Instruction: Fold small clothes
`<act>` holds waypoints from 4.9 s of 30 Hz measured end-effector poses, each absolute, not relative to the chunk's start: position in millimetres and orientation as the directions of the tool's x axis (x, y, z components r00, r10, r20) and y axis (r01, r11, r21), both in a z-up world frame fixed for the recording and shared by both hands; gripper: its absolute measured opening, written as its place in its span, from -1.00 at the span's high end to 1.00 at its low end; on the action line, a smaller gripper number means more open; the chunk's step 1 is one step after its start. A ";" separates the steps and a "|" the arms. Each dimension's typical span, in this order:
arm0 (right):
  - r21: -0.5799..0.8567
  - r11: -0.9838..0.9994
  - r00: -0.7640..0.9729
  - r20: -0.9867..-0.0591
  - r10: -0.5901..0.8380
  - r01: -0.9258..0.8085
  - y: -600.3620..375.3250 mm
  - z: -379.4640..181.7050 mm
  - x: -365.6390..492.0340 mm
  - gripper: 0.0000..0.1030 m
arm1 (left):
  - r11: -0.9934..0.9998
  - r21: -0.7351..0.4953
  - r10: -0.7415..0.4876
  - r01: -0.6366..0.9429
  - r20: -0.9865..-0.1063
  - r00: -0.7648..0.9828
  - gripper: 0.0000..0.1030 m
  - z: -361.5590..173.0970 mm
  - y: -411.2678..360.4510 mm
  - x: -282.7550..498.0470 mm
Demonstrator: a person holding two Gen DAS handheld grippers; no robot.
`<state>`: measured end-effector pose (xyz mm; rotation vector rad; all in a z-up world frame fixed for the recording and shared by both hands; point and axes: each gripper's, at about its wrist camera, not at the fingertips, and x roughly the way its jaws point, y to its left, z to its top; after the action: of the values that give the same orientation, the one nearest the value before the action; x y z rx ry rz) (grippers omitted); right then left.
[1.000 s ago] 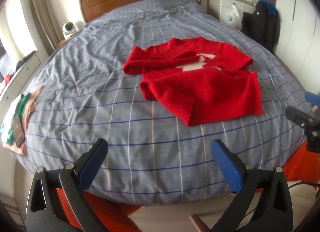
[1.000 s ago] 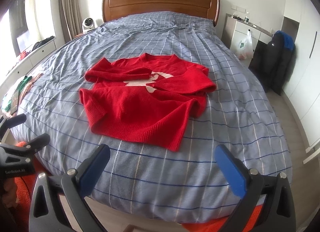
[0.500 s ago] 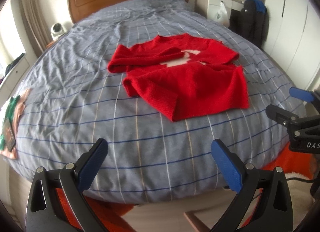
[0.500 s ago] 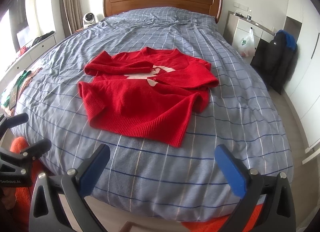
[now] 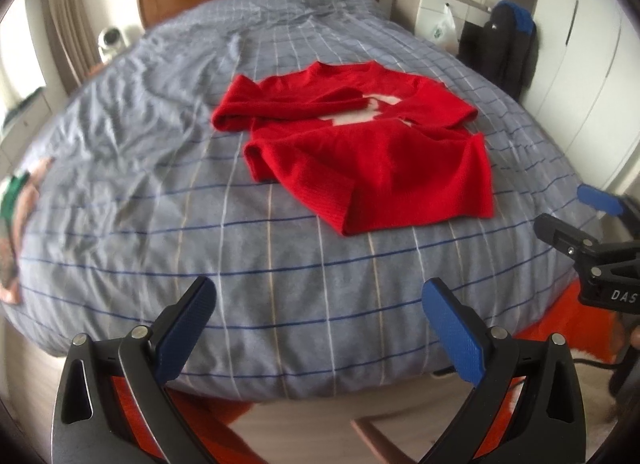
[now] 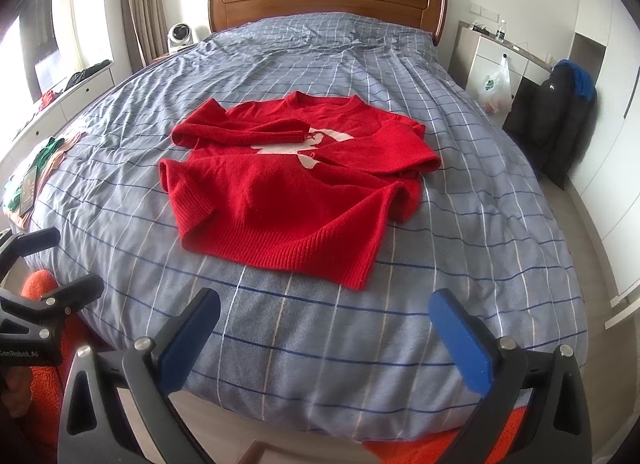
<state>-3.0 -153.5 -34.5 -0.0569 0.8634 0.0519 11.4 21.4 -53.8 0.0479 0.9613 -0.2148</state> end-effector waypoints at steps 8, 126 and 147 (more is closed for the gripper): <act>0.048 0.999 0.738 -0.674 0.042 -0.014 -195.9 -36.0 -4.7 -1.00 | 0.952 -0.291 -0.301 0.099 -0.821 0.484 -0.99 -86.1 72.8 53.3; 0.309 0.794 0.611 -0.786 -0.097 0.523 -545.6 -109.4 100.9 0.87 | 0.974 -0.045 0.094 -0.222 -0.812 0.576 -0.59 -163.1 132.1 51.3; 0.459 0.691 0.717 -0.685 -0.124 0.559 -563.9 -118.8 53.3 0.26 | 0.976 -0.014 0.113 -0.215 -0.817 0.566 -0.81 -169.6 124.4 53.5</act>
<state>53.3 -563.9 -118.8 0.7128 0.6701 -0.4153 53.5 124.4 -169.6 -0.1165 0.9502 0.1937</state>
